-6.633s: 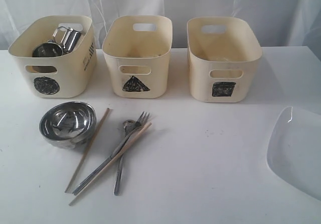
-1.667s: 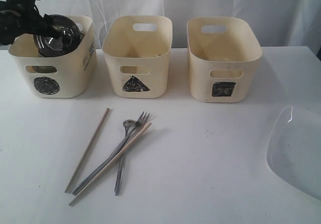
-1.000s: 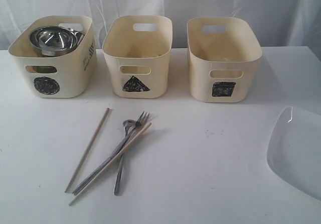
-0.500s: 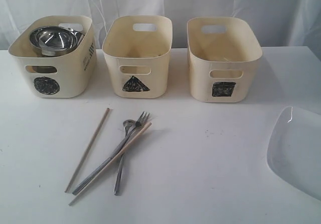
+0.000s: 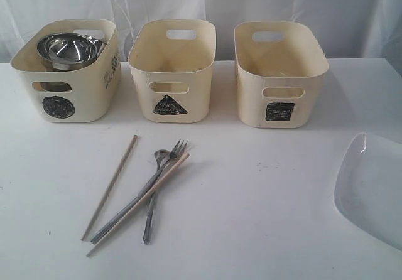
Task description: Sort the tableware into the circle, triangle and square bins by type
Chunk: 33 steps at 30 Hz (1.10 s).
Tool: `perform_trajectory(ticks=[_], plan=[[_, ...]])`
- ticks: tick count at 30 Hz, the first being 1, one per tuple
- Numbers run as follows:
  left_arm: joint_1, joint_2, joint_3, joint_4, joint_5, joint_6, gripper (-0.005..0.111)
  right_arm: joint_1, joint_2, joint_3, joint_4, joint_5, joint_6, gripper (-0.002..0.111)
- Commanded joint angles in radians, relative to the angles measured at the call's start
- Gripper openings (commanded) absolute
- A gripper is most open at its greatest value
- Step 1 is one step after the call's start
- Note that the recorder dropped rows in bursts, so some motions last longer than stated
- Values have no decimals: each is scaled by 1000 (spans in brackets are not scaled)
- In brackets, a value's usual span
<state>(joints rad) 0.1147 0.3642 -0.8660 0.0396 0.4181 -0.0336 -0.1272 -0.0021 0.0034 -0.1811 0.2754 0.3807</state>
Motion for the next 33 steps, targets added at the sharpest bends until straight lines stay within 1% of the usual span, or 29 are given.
perform_trajectory(ticks=[1,3,9,12,14,17,23,25,28,30,33], plan=[[2,-117,165,-19,0,-82,0,6,2,-3,-3,-8,-3,0],[2,-142,236,-47,0,-104,0,6,2,-3,-3,-8,-3,0],[2,-154,464,-190,0,-75,0,6,2,-3,-3,-8,-3,0],[2,-154,556,-196,-9,-85,0,6,2,-3,-3,-8,-3,0],[2,-154,600,-196,-48,-88,0,6,2,-3,-3,-8,-3,0],[2,-154,608,-196,-45,-81,0,6,2,-3,-3,-8,-3,0],[2,-154,608,-184,-88,-6,0,6,2,-3,-3,-8,-3,0],[2,-154,608,-152,-54,47,0,6,2,-3,-3,-8,-3,0],[2,-154,618,-127,111,65,0,6,2,-3,-3,-8,-3,0],[2,-154,637,-127,80,65,0,6,2,-3,-3,-8,-3,0],[2,-154,641,-127,71,65,0,6,2,-3,-3,-8,-3,0]])
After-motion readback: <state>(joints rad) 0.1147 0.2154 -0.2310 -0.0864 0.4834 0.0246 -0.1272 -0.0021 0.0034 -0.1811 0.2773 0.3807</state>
